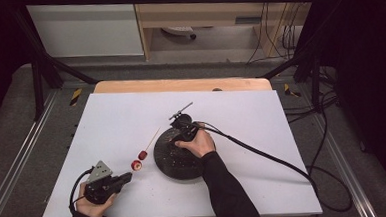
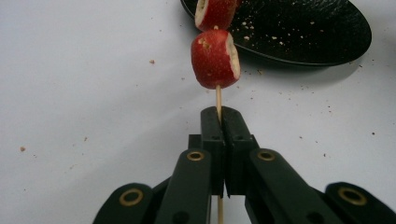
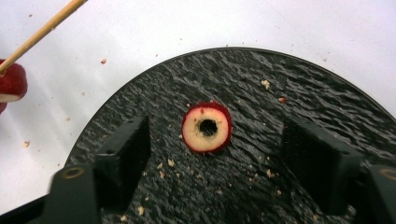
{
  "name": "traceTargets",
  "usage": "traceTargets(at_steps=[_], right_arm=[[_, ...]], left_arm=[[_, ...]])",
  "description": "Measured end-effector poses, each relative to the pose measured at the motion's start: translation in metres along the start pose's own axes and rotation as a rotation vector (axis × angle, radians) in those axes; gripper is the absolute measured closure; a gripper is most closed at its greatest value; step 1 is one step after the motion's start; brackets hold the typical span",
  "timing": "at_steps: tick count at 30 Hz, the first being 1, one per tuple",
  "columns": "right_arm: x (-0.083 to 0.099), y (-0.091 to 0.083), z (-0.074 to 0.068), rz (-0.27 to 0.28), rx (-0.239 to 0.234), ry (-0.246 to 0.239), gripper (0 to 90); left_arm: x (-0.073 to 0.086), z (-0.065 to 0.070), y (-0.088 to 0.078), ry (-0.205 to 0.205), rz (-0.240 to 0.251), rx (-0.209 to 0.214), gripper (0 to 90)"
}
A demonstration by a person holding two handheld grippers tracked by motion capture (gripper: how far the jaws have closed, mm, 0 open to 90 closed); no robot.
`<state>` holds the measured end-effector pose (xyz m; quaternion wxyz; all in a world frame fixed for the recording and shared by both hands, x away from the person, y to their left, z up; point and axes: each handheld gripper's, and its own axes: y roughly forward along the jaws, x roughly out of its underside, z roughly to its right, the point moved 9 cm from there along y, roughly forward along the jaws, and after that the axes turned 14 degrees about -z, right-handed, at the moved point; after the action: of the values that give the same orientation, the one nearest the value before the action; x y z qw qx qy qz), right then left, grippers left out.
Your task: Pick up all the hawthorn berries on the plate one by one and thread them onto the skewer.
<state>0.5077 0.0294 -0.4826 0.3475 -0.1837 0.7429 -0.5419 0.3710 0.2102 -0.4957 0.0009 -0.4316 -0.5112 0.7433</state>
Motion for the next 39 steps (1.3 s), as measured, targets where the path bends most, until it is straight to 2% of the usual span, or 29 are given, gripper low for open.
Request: traceTargets(at_steps=[2,10,15,30,39], right_arm=[[-0.002,0.003,0.001,-0.002,-0.005,-0.006,31.4],[-0.006,0.007,-0.002,-0.009,-0.041,0.031,45.1],[-0.006,0.008,0.000,-0.025,-0.047,0.042,51.5],[-0.005,0.013,0.001,-0.044,-0.080,0.090,61.3],[-0.005,0.013,0.002,-0.051,-0.085,0.108,61.8]], left_arm=[[0.000,0.000,0.000,0.000,0.001,0.000,88.2],[0.000,0.000,0.000,0.001,0.000,0.001,88.1],[0.000,0.000,0.000,0.001,-0.001,0.002,88.1],[0.000,0.000,0.000,0.001,-0.001,0.003,88.1],[0.000,0.001,0.000,0.002,0.000,0.002,88.1]])
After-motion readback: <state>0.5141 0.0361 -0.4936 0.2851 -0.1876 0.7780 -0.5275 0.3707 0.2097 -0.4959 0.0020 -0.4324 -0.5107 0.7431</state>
